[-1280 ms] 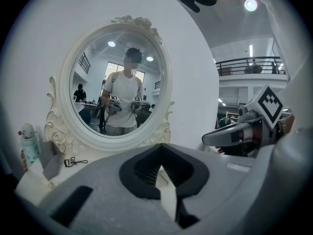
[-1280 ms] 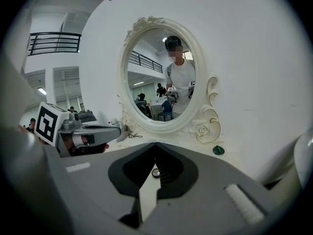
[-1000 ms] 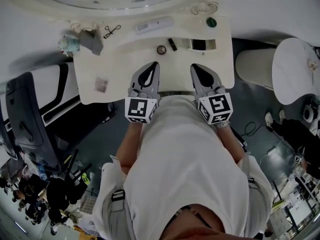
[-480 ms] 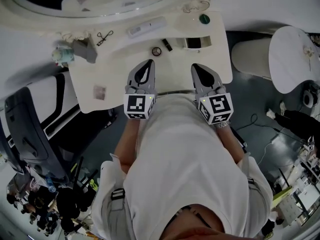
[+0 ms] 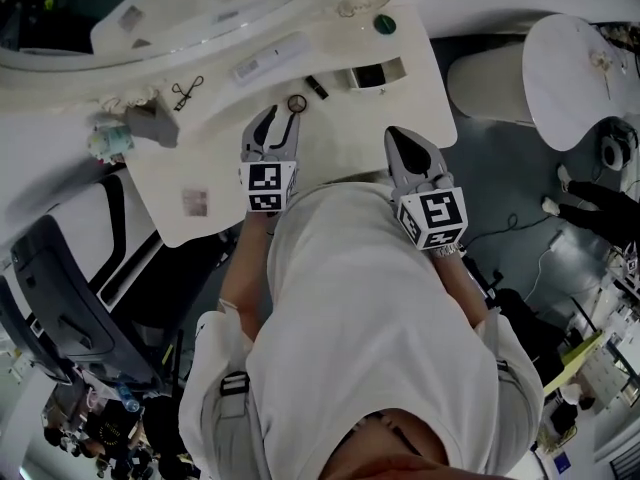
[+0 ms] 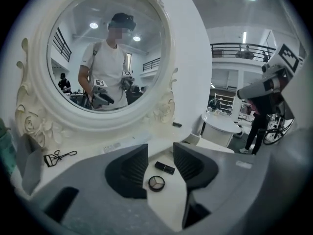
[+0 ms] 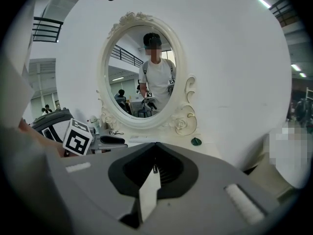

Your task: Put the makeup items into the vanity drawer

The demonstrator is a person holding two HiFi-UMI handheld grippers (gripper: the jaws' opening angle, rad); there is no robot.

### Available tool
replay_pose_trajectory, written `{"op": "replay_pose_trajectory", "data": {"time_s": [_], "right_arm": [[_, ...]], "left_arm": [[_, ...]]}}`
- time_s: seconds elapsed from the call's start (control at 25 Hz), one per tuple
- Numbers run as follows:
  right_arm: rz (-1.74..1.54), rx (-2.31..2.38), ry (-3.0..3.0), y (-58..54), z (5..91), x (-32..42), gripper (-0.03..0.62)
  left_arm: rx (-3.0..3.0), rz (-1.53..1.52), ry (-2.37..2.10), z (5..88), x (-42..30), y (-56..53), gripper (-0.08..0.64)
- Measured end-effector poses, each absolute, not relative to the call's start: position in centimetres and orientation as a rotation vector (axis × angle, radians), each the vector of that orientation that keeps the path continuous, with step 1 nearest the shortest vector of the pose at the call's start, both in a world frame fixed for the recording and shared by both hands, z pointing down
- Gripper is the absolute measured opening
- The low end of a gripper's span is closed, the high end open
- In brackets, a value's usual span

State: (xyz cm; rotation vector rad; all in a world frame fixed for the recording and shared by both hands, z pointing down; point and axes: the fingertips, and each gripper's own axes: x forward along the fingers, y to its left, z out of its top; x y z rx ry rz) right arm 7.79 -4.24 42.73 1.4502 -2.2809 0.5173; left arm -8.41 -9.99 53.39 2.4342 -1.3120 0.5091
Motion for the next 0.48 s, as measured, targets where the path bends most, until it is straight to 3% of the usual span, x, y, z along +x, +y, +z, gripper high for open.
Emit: {"op": "replay_pose_trajectory", "data": {"time_s": [0.12,0.48], "right_arm": [[0.527,1.487,-2.236,-3.7,43.0,8.3,0.008],[0.534,1.578,-2.141,-2.2,43.1,9.9,0.008]], "left_arm": [[2.436,0.577,-1.274,56.2,-8.4,-10.5,0.229],[2.438,0.785,-1.164,63.1,-7.0,-11.2,0.293]]}}
